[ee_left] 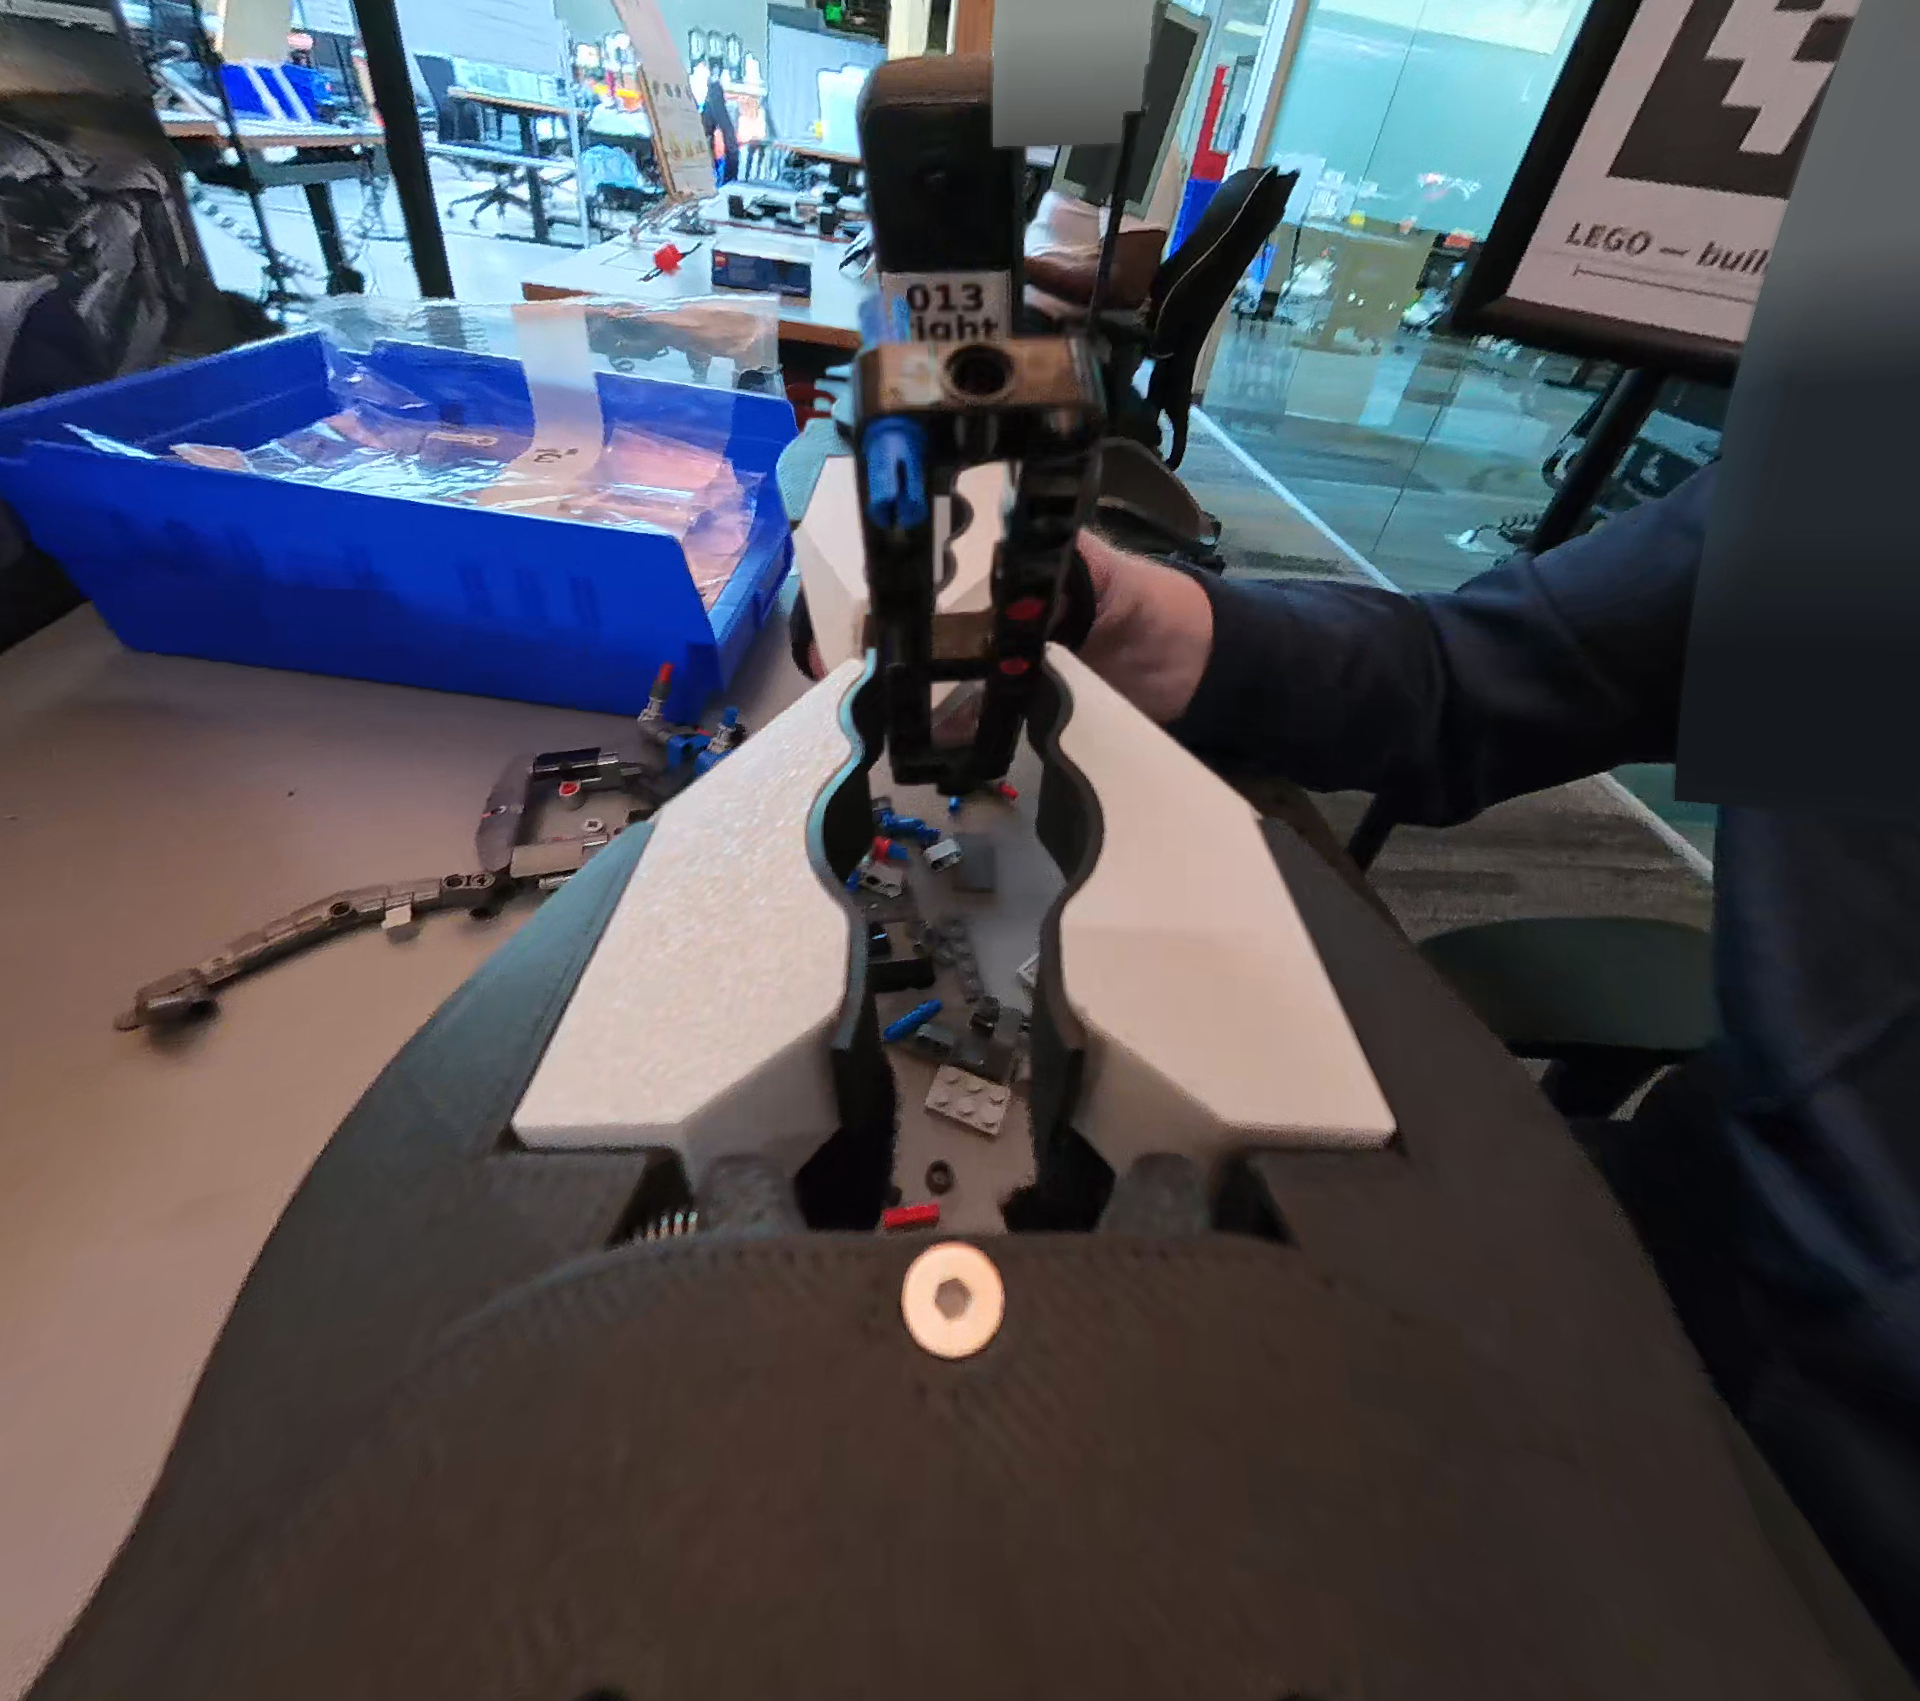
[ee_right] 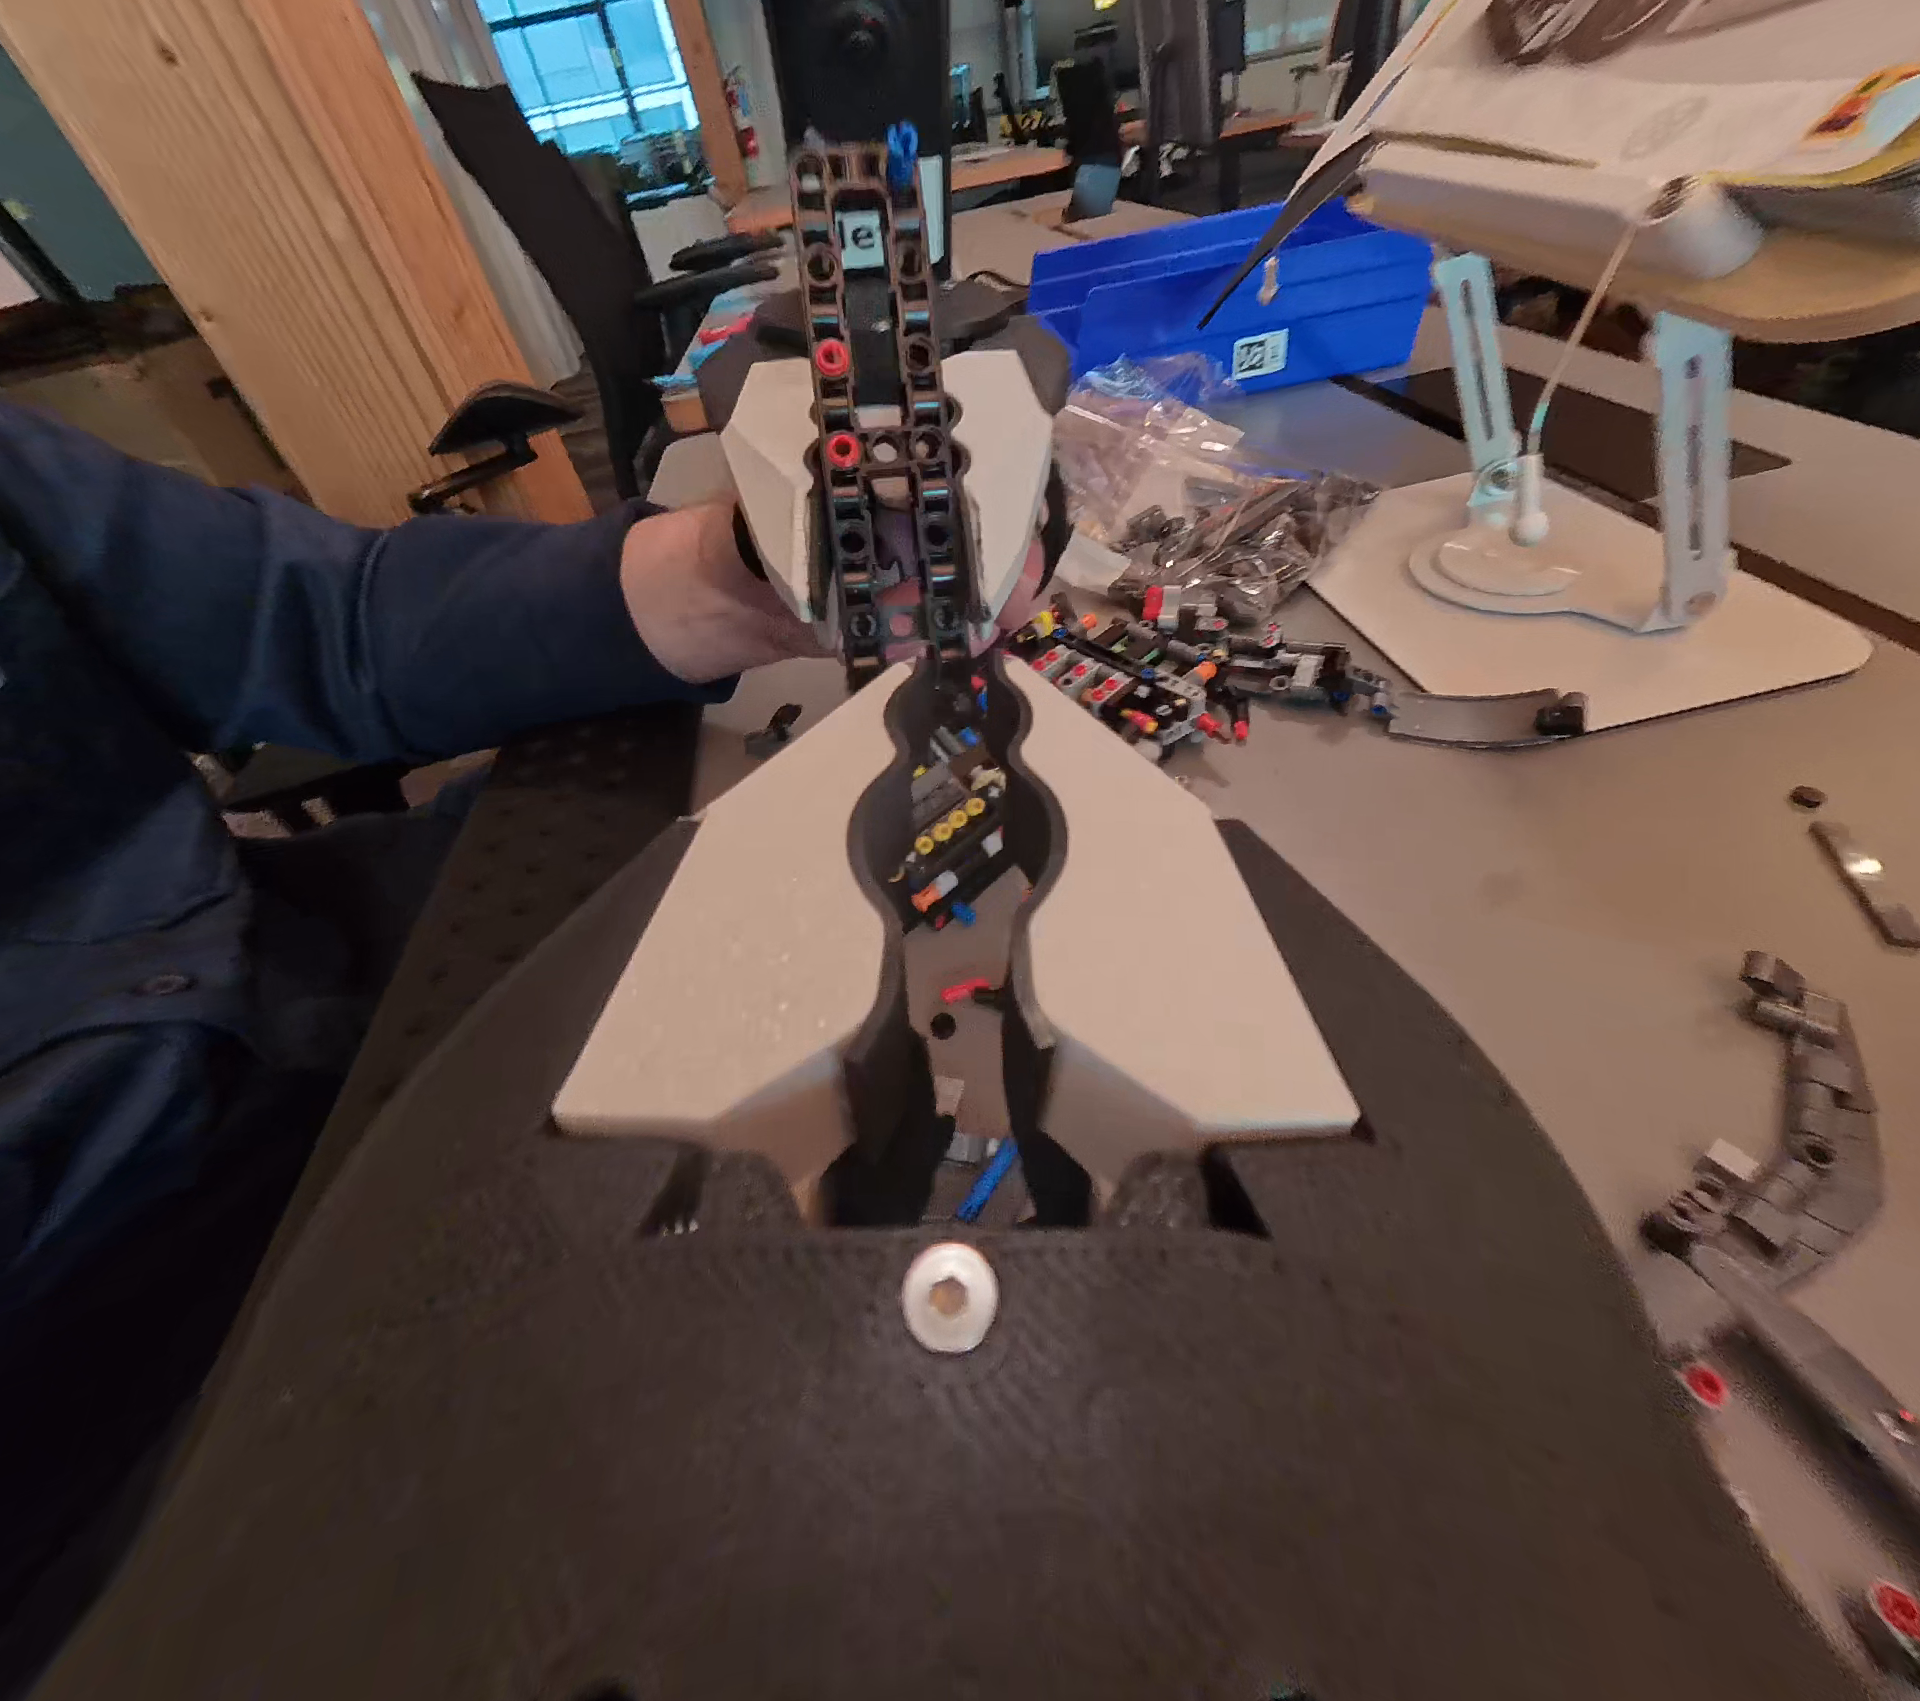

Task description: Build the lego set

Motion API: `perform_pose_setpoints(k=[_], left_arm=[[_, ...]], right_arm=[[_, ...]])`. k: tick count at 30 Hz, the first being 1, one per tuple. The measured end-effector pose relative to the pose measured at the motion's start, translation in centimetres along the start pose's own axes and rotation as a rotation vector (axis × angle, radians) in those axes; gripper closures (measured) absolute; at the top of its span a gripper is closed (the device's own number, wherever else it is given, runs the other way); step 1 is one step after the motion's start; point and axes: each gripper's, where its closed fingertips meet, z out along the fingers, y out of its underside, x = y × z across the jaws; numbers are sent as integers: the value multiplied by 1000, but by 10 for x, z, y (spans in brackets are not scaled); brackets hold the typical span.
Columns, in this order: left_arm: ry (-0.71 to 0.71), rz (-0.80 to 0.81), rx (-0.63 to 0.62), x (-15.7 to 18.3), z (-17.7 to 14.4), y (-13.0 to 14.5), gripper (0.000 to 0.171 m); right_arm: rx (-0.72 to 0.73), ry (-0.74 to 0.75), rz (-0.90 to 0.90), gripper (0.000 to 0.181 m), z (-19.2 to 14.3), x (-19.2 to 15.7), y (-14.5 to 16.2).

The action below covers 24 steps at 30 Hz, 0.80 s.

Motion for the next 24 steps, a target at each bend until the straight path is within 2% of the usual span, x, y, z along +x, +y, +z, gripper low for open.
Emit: perform_pose_setpoints(k=[7, 18, 21, 22, 24], left_arm=[[-2, 15, -7, 2, 1, -1, 148], [9, 28, -3, 6, 1, -3, 147], [-9, 50, -71, 4, 5, 8, 145], [-33, 63, -96, 2, 8, 13, 139], [-61, 76, -115, -1, 9, 15, 142]], right_arm=[[-31, 3, -29, 172, -1, -1, 4], [-44, -36, -42, 181, 1, -8, 6], [-31, -39, -27, 181, -1, -7, 4], [-22, -44, -21, 181, -2, -7, 2], [-30, -35, -22, 181, -2, -5, 4]])
